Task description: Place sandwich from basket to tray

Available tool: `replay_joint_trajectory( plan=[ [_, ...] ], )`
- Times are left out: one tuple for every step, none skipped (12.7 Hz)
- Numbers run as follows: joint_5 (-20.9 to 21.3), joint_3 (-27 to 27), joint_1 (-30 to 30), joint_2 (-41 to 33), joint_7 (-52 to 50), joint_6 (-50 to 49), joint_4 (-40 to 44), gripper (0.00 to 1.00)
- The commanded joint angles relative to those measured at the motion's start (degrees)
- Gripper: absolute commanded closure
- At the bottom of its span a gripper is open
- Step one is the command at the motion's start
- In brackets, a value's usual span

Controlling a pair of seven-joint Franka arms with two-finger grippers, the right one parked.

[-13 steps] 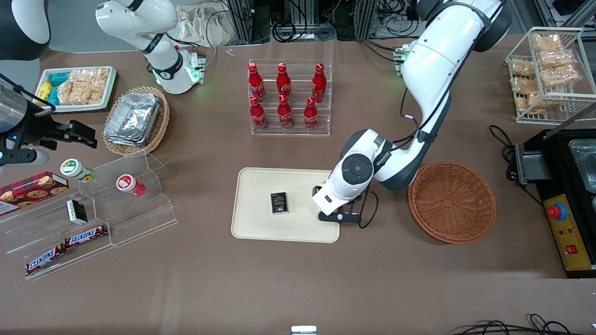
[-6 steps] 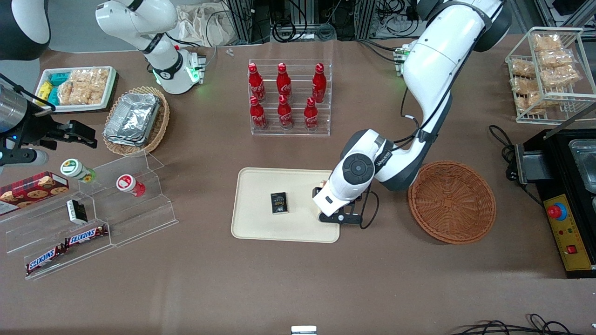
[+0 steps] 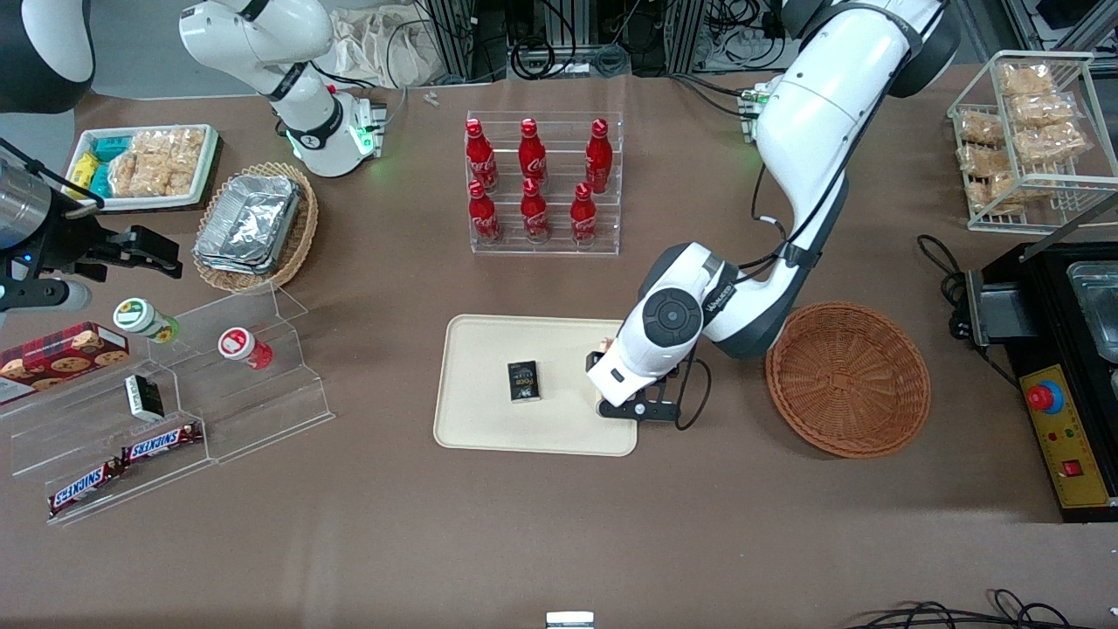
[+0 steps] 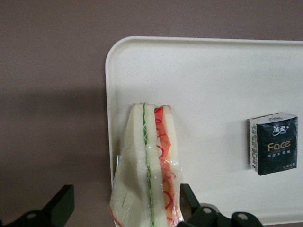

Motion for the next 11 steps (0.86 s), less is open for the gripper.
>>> replay_joint_trajectory(
  plan=[
    [0.2,0.4,0.2,-2.0,-0.3,-3.4,0.4,0.0],
    [0.2,0.3,1.0,-3.4,0.1,-5.7,0.3,0.0],
    [0.2,0.4,1.8,-5.1,0.4,-8.6,0.0,0.0],
    [0.0,0.2,3.0,-7.0,2.0,-11.6,-0.2,0.0],
    [-0.1,0.2,4.3,-9.0,4.3,-14.7,-0.5,0.0],
    [-0.5,0.2,5.3,-10.9,6.7,-16.8,-1.0,0.0],
    [-0.8,0.2,6.3,-12.8,8.7,-18.1,-1.7,0.0],
    [-0.9,0.2,7.9,-14.8,10.1,-19.3,-2.8,0.0],
    [-1.2,0.2,9.2,-17.4,11.3,-20.3,-4.5,0.01],
    [-1.3,0.2,10.6,-20.7,13.3,-21.1,-6.7,0.01],
    [-1.3,0.2,12.3,-24.0,15.2,-22.0,-8.7,0.01]
  ],
)
